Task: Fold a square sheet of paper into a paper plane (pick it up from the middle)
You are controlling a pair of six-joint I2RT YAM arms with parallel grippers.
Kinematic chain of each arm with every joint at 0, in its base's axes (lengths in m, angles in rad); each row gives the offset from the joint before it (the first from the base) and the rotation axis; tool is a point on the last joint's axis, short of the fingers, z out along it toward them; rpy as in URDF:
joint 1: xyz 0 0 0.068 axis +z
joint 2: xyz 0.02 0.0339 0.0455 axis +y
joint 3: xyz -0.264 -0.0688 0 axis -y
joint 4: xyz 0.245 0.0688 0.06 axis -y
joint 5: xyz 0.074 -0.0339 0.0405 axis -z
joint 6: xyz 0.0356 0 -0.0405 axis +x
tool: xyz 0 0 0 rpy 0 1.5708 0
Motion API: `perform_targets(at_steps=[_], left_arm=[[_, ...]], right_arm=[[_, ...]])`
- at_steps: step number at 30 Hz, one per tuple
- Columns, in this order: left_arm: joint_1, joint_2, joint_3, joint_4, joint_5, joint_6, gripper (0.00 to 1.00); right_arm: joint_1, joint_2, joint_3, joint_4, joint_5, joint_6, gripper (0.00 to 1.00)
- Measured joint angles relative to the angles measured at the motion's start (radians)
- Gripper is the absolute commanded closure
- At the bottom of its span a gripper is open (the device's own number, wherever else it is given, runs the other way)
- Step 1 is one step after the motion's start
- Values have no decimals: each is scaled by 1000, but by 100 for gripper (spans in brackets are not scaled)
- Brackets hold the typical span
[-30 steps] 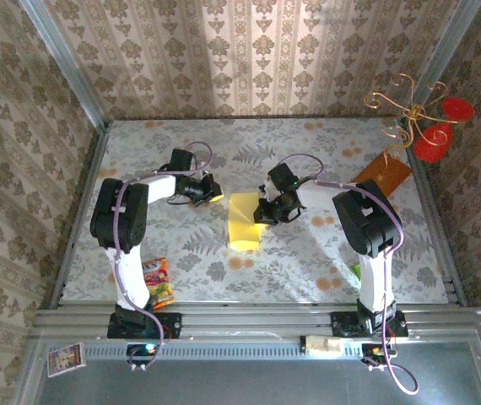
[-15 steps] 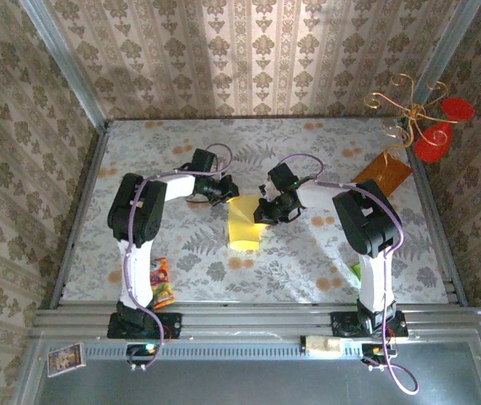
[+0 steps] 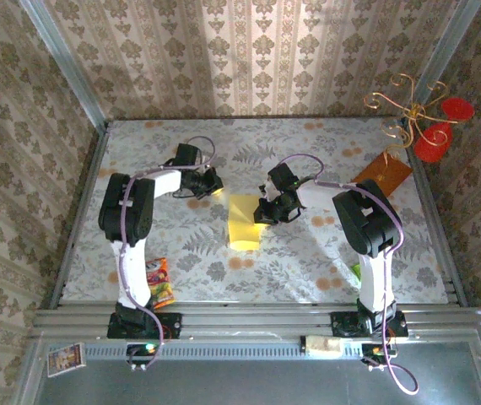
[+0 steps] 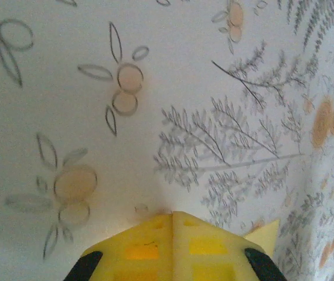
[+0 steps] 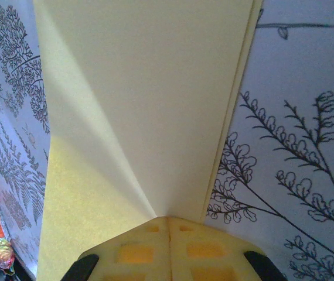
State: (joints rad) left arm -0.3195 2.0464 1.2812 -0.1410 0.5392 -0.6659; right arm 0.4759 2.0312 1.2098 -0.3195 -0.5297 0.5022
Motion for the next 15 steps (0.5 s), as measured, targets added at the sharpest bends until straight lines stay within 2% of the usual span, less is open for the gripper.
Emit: perform_targets(at_steps=[3, 7, 11, 15], left_arm=[[-62, -144, -114, 24, -21, -19, 100], [-208, -309, -262, 92, -28, -79, 100], [-300, -335, -348, 108, -43, -122, 100], [-308, -302, -375, 107, -68, -151, 100]], right_arm=[[0, 0, 0, 2, 0, 3, 93], [0, 2, -3, 6, -3, 6, 93], [0, 3, -4, 6, -6, 5, 93], [0, 4, -4, 6, -6, 1, 93]])
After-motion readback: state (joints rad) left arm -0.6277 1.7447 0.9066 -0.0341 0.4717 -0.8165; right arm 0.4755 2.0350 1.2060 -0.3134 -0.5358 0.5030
